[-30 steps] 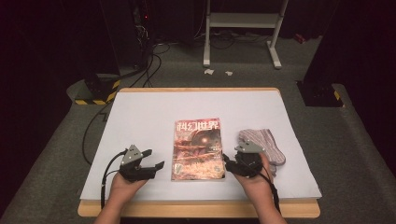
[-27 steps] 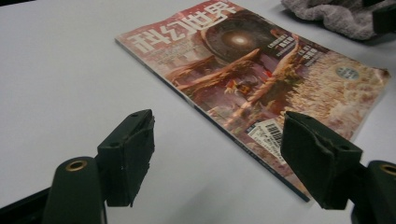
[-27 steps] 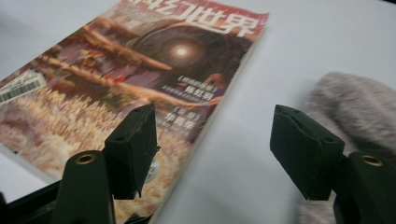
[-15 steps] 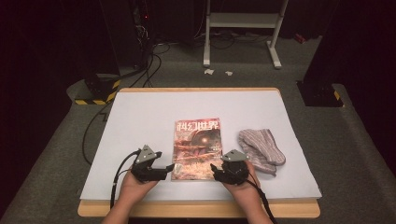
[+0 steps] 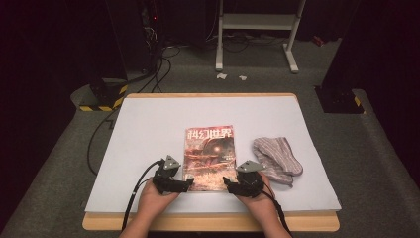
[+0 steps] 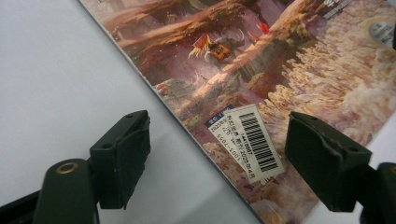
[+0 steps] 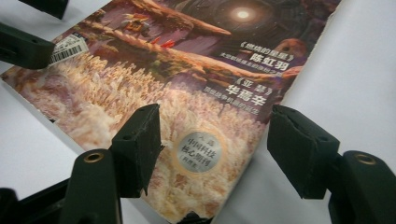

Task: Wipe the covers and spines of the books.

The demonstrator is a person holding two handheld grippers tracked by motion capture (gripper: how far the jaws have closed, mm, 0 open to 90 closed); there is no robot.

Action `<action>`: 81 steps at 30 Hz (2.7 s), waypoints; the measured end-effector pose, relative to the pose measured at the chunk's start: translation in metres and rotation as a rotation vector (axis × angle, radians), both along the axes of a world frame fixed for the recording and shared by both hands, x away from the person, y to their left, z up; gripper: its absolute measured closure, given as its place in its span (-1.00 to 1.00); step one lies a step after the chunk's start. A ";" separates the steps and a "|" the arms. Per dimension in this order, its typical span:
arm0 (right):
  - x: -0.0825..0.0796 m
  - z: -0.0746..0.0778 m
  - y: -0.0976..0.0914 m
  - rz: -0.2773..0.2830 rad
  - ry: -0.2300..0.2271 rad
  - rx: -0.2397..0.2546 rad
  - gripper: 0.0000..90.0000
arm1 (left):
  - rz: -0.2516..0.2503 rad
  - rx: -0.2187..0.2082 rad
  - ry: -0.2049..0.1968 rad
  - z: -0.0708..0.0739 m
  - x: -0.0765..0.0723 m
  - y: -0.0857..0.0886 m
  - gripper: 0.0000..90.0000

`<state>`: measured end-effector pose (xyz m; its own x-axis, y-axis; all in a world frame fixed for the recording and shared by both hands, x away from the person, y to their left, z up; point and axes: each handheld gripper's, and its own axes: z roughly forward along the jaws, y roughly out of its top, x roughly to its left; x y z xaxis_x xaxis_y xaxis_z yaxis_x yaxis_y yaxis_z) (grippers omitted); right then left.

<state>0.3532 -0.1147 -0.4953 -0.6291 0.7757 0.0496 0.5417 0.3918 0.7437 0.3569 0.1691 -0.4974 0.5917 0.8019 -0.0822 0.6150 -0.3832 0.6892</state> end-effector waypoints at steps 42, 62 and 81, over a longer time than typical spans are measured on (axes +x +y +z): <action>-0.004 -0.005 0.005 -0.066 0.053 -0.009 -0.19 | -0.004 -0.067 -0.021 -0.005 0.001 -0.004 -0.31; -0.008 -0.007 0.001 -0.052 0.048 0.012 -0.17 | 0.020 -0.082 -0.055 -0.009 -0.005 0.004 -0.23; -0.008 -0.006 0.003 -0.050 0.064 0.001 -0.18 | 0.034 -0.204 0.053 -0.007 0.003 0.013 -0.11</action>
